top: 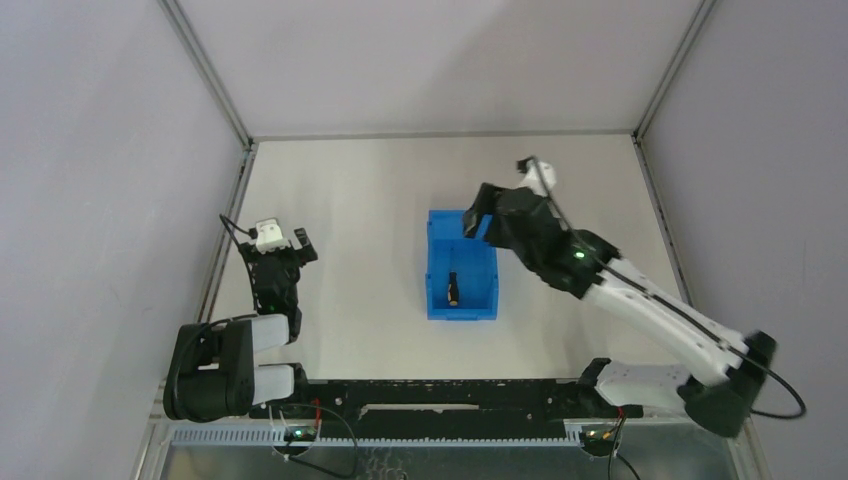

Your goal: Put the screwdriver in the bin

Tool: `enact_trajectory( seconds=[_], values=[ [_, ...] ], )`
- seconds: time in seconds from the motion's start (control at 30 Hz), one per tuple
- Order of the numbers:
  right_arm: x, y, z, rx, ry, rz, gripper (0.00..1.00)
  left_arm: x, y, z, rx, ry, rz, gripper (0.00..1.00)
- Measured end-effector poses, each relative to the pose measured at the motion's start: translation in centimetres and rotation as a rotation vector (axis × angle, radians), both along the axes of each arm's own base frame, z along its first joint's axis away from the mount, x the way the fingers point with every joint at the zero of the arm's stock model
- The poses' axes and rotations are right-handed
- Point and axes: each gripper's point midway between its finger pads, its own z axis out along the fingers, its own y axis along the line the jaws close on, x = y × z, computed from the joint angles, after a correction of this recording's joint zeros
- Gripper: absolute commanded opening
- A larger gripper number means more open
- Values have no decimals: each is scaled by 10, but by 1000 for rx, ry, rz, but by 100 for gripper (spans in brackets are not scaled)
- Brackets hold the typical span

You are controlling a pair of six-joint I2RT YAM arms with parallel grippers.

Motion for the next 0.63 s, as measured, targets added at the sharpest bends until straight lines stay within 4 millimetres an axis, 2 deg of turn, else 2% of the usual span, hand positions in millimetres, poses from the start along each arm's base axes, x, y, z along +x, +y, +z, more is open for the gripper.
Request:
enact_trajectory(
  seconds=[0.03,0.07,0.17,0.3,0.37,0.5,0.63],
  values=[
    [-1,-14,19,8,-53,-16,98,0,0,0,0,0,0,100],
    [-1,-25,30,14,-84,-39,99,0,0,0,0,0,0,100],
    [-1,-82,61,-22,-185,-168,100,0,0,0,0,0,0,100],
    [-11,-172,78,-95,-267,-399,100,0,0,0,0,0,0,100],
    [-24,-202,80,-124,-291,-468,100,0,0,0,0,0,0,100],
    [-49,-238,87,-146,-334,-540,100,0,0,0,0,0,0,100],
    [-54,-244,84,-172,-324,-539,100,0,0,0,0,0,0,100]
  ],
)
